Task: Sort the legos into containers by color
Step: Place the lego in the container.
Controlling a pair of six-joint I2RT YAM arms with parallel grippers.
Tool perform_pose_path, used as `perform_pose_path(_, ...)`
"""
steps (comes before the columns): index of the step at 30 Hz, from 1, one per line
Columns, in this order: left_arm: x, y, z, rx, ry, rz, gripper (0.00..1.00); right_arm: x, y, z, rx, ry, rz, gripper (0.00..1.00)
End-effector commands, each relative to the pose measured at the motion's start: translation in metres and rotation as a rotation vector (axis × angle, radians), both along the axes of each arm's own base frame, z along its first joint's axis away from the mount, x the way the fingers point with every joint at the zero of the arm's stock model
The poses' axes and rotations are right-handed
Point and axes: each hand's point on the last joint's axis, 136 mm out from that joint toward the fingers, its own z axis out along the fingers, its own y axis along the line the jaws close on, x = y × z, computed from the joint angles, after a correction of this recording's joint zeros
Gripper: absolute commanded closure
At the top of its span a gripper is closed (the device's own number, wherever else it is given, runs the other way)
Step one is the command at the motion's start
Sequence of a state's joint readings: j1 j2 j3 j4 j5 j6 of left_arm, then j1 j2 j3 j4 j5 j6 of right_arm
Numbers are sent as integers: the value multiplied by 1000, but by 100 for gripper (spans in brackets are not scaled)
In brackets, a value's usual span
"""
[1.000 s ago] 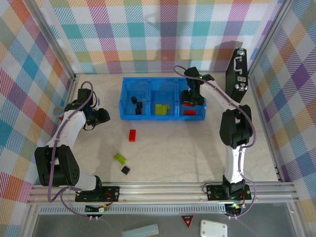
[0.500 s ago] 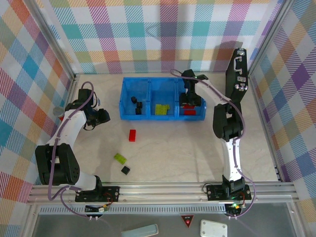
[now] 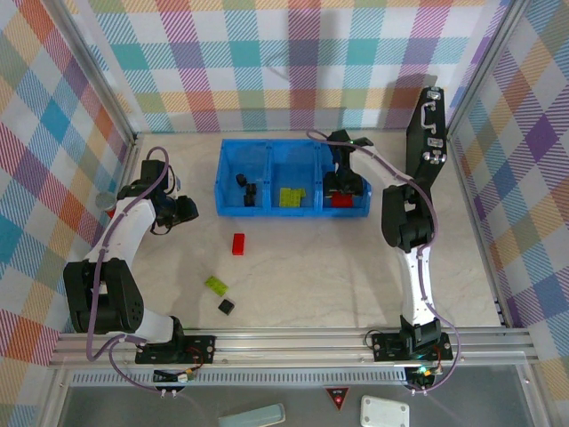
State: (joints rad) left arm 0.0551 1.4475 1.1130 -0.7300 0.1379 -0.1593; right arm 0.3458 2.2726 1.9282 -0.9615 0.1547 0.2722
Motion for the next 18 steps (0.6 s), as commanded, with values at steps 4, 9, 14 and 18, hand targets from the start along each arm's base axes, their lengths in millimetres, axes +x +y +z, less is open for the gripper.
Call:
perform_pose_path(4,-3,4,2,9,5,-5,61,-4,-2,-1,6,23,-14,26)
perform_pose_path(9,-2,3,3,6,2,-8,61,-5,-2,16,14,-1,-16,23)
perform_pose_path(14,-3,3,3,1,4,-9,61,-7,-3,38,28,-28,-16,21)
perform_pose_path(18,-3,2,3,-4,4,-12,61,-11,-4,56,40,-54,-16,21)
